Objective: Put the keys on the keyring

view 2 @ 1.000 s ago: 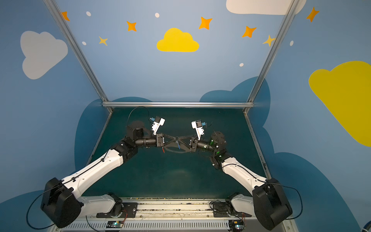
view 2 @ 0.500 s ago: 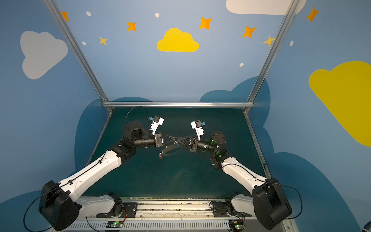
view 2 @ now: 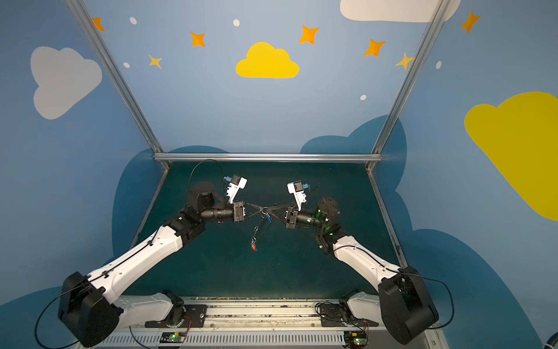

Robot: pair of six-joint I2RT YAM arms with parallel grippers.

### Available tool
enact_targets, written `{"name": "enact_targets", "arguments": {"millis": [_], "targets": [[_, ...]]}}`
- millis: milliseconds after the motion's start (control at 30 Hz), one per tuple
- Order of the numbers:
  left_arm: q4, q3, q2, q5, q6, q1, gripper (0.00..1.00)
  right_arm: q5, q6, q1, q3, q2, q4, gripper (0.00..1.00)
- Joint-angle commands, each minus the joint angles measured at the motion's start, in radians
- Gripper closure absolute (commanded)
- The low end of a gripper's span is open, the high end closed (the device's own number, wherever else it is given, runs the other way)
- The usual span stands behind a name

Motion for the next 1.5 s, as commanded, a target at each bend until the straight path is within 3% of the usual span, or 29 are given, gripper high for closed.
{"name": "enact_targets", "arguments": {"millis": [0, 133, 200, 333, 400, 500, 567, 967, 1167, 1267, 1367, 1400, 1467], "targets": [[-0.064, 0.054, -0.004, -0.024, 0.042, -0.022, 0.96, 0.021, -0.050, 0.006, 0.046, -0.011, -0.080, 1.00], [-0.196, 0.096, 0.012, -0.122, 0.071, -0.031, 0.96, 0.083, -0.088, -0.008, 0.048, -0.036, -0.182, 0.79], [-0.246, 0.113, 0.028, -0.157, 0.075, -0.033, 0.96, 0.125, -0.115, -0.011, 0.047, -0.056, -0.236, 0.75], [-0.336, 0.149, 0.058, -0.221, 0.062, -0.036, 0.96, 0.264, -0.207, -0.002, 0.051, -0.118, -0.416, 0.76], [-0.369, 0.160, 0.071, -0.255, 0.048, -0.036, 0.96, 0.311, -0.214, 0.000, 0.023, -0.148, -0.425, 0.78], [-0.393, 0.166, 0.080, -0.290, 0.018, -0.038, 0.96, 0.302, -0.227, 0.010, -0.021, -0.173, -0.402, 0.91], [-0.406, 0.172, 0.088, -0.305, 0.002, -0.039, 0.96, 0.257, -0.240, 0.024, -0.024, -0.161, -0.392, 0.93], [-0.348, 0.153, 0.095, -0.264, -0.081, -0.039, 0.96, 0.208, -0.192, 0.096, -0.045, -0.002, -0.247, 0.67], [-0.362, 0.144, 0.092, -0.289, -0.076, -0.038, 0.96, 0.226, -0.192, 0.107, -0.036, 0.042, -0.233, 0.65], [-0.401, 0.131, 0.090, -0.345, -0.062, -0.035, 0.96, 0.287, -0.215, 0.106, -0.045, 0.010, -0.285, 0.66], [-0.427, 0.122, 0.108, -0.370, -0.059, -0.035, 0.96, 0.451, -0.241, 0.098, -0.050, -0.037, -0.425, 0.66], [-0.436, 0.121, 0.122, -0.374, -0.060, -0.035, 0.95, 0.488, -0.249, 0.086, -0.048, -0.049, -0.471, 0.66], [-0.457, 0.121, 0.150, -0.396, -0.055, -0.034, 0.80, 0.525, -0.254, 0.056, -0.051, -0.064, -0.536, 0.64]]}}
